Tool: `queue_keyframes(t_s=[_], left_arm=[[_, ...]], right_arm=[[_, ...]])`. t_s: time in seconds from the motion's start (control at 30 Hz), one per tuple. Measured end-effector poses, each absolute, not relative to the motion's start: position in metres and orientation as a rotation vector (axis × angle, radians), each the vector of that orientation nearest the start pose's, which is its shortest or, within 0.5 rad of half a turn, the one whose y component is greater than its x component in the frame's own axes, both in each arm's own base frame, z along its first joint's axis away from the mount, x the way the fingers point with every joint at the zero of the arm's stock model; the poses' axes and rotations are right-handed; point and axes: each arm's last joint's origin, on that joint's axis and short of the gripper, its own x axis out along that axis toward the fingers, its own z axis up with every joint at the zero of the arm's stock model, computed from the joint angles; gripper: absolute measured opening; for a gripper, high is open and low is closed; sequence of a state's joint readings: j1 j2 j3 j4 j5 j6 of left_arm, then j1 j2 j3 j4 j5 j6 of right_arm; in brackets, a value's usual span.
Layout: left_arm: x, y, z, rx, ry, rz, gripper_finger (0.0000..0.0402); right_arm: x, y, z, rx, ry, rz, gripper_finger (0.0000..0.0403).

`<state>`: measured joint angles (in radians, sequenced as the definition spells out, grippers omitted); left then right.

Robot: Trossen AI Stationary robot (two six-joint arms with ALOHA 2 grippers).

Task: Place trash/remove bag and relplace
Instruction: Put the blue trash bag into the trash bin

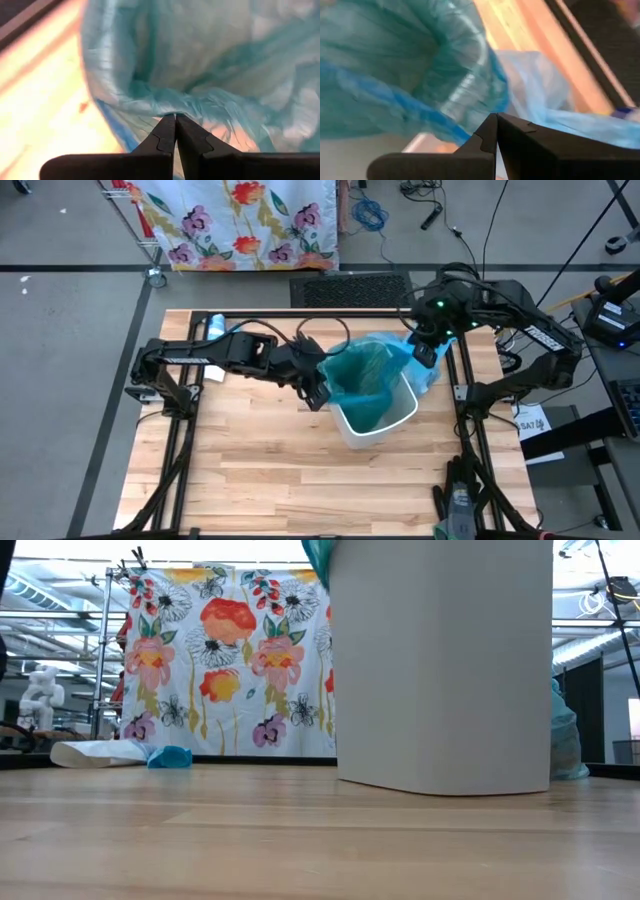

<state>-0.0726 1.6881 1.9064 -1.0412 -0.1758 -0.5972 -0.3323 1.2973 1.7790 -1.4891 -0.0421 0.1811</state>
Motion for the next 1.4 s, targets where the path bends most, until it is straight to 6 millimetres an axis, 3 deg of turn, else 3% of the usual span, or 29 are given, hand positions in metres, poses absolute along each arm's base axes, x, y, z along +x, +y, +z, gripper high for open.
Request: queue_keyframes(t_s=[0.4,0.7,0.83,1.0,1.3,1.4], left_arm=[[0.331,-0.02,0.425,-0.378,0.602,0.483,0.0018],[0.331,-0.029,0.429,-0.287,0.561,0.488,0.0018],[0.33,-0.03,0.429,-0.237,0.555,0.522,0.0018],[0.314,-0.028,0.438,-0.198,0.569,0.524,0.0018],[0.262,-0.019,0.455,-0.083,0.647,0.595,0.0018],[0.241,-0.016,0.451,-0.059,0.672,0.603,0.0018]], right_arm=[[0.123,-0.042,0.459,0.383,0.89,-0.416,0.0],[0.098,-0.015,0.46,0.543,0.827,-0.343,0.0],[0.097,-0.001,0.433,0.609,0.914,-0.363,0.0],[0.111,0.021,0.389,0.694,1.018,-0.371,0.0],[0.15,0.077,0.316,0.836,0.843,-0.361,0.0],[0.16,0.092,0.293,0.865,0.768,-0.387,0.0]])
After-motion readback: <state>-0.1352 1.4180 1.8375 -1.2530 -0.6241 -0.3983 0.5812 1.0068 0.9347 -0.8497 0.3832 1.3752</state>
